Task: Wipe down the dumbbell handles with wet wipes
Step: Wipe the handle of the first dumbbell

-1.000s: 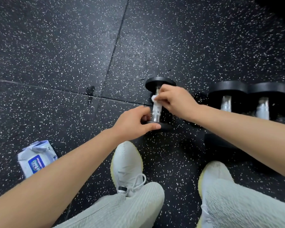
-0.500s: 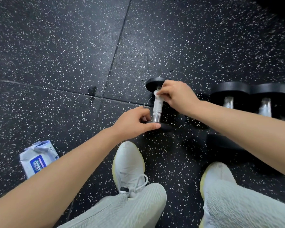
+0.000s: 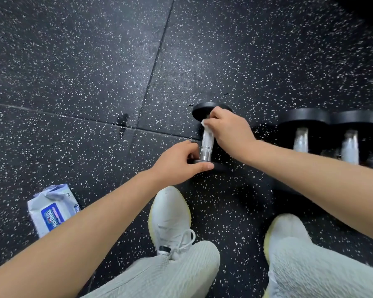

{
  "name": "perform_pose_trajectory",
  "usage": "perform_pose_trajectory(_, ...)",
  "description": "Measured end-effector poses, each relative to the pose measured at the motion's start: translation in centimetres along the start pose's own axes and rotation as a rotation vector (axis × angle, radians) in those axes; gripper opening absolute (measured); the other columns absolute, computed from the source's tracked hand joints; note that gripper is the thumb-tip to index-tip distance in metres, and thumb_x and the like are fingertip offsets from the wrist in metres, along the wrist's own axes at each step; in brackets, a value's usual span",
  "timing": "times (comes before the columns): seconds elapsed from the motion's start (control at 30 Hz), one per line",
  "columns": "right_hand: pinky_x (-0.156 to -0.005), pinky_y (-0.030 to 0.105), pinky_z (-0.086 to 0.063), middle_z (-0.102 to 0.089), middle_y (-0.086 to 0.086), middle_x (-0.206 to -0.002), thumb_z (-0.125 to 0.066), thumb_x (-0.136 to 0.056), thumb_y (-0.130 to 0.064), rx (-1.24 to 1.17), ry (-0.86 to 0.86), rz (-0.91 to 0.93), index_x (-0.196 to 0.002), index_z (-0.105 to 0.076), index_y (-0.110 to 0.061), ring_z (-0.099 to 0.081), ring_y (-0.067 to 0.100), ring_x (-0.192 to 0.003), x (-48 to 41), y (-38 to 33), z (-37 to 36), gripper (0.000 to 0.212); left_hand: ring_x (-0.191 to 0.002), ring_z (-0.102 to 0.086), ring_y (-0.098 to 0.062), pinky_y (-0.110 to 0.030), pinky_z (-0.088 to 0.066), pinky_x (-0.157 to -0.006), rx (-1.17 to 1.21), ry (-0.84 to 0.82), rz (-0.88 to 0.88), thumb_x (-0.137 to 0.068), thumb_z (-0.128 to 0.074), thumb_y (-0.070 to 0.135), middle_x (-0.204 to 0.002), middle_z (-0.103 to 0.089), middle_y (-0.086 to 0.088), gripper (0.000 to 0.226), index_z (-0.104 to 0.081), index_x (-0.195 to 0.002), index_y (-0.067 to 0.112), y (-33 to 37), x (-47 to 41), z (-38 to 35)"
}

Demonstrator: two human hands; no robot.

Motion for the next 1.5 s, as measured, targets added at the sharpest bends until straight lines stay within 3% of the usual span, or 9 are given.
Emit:
perform_pose_trajectory(0.23, -0.051, 0.030, -0.040, -0.058, -0.002, -0.099, -0.068, -0.087, -0.015, -0.015, -0.173, 0.235, -0.109, -0.071, -0.023, -0.055, 0.020, -0.085, 4.0, -2.2, -0.8, 0.024, -0.080, -0.059, -0.007, -0.034, -0.048, -0.072, -0.016, -0.006, -0.004, -0.082, -0.072, 0.069, -0.089, -0.062, 0.013, 0.040, -0.058, -0.089, 0.033, -0.5, 0.0, 0.1)
perform_pose_trajectory(0.4, -0.053, 0.040, -0.049, -0.057, 0.005, -0.092, -0.049, -0.100, -0.025, 0.009, 0.008, -0.025, -0.107, -0.073, -0.014, -0.058, 0.032, -0.076, -0.2, 1.0, 0.2, 0.028, -0.080, -0.060, -0.010, -0.035, -0.052, -0.074, -0.001, -0.003, 0.004, -0.080, -0.070, 0.071, -0.087, -0.062, 0.011, 0.043, -0.059, -0.089, 0.031, -0.6, 0.0, 0.2)
perform_pose_trajectory(0.53, -0.052, 0.032, -0.038, -0.056, 0.001, -0.095, -0.060, -0.092, -0.015, 0.005, -0.076, 0.063, -0.111, -0.071, -0.021, -0.057, 0.026, -0.078, 2.1, -1.0, -0.9, 0.022, -0.083, -0.059, -0.012, -0.038, -0.052, -0.079, -0.004, -0.018, -0.005, -0.084, -0.071, 0.065, -0.091, -0.061, 0.009, 0.039, -0.063, -0.092, 0.027, -0.7, 0.1, 0.2)
perform_pose_trajectory(0.63, -0.054, 0.035, -0.047, -0.059, 0.001, -0.105, -0.063, -0.086, -0.010, -0.021, -0.148, 0.161, -0.116, -0.069, -0.022, -0.057, 0.024, -0.086, 3.4, -1.6, -1.4, 0.033, -0.082, -0.059, -0.013, -0.039, -0.052, -0.078, 0.012, -0.019, -0.005, -0.085, -0.073, 0.062, -0.089, -0.060, 0.008, 0.039, -0.062, -0.087, 0.025, -0.7, 0.1, 0.3)
perform_pose_trajectory(0.87, -0.052, 0.036, -0.044, -0.056, 0.003, -0.097, -0.060, -0.096, -0.020, -0.007, -0.034, -0.016, -0.104, -0.073, -0.019, -0.056, 0.028, -0.079, -0.2, 0.1, -0.8, 0.015, -0.080, -0.057, -0.008, -0.033, -0.046, -0.073, 0.030, -0.028, 0.004, -0.083, -0.078, 0.058, -0.088, -0.059, 0.010, 0.037, -0.062, -0.081, 0.025, -0.5, -0.3, 0.4)
perform_pose_trajectory(0.97, -0.053, 0.030, -0.034, -0.057, 0.000, -0.094, -0.065, -0.087, -0.009, -0.053, -0.086, 0.091, -0.102, -0.074, -0.020, -0.056, 0.026, -0.076, 1.6, -0.8, -1.1, 0.021, -0.080, -0.059, -0.010, -0.035, -0.050, -0.075, 0.034, -0.021, 0.031, -0.082, -0.077, 0.062, -0.086, -0.062, 0.011, 0.038, -0.060, -0.082, 0.028, -0.9, -0.1, 0.4)
perform_pose_trajectory(1.1, -0.052, 0.033, -0.042, -0.057, -0.001, -0.093, -0.065, -0.082, -0.005, -0.131, -0.246, 0.309, -0.101, -0.075, -0.019, -0.057, 0.023, -0.075, 3.8, -2.3, -1.7, 0.025, -0.080, -0.064, -0.010, -0.035, -0.052, -0.075, 0.062, 0.003, 0.085, -0.079, -0.079, 0.061, -0.081, -0.068, 0.013, 0.036, -0.060, -0.081, 0.031, -1.9, 0.1, 0.7)
perform_pose_trajectory(1.33, -0.056, 0.033, -0.041, -0.056, -0.001, -0.097, -0.065, -0.088, -0.016, -0.080, -0.101, 0.038, -0.102, -0.076, -0.020, -0.059, 0.027, -0.081, -0.3, -1.3, -1.3, 0.018, -0.079, -0.064, -0.016, -0.045, -0.055, -0.082, 0.075, -0.023, 0.119, -0.080, -0.079, 0.061, -0.078, -0.068, 0.008, 0.039, -0.057, -0.077, 0.029, -2.0, 0.5, 1.5)
perform_pose_trajectory(1.5, -0.058, 0.035, -0.046, -0.058, -0.004, -0.093, -0.059, -0.088, -0.020, -0.210, -0.228, 0.272, -0.100, -0.077, -0.023, -0.059, 0.022, -0.077, 3.6, -3.3, -1.7, 0.022, -0.074, -0.062, -0.012, -0.037, -0.053, -0.075, 0.033, 0.003, 0.108, -0.072, -0.079, 0.072, -0.074, -0.066, 0.011, 0.049, -0.059, -0.080, 0.028, -1.3, 0.8, 1.6)
Point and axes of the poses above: each hand's wrist, its own x-axis away from the middle knuckle, its own z-axis out of the back of the hand, y = z × x, the point moved 6 cm from there along -x, towards the middle knuckle
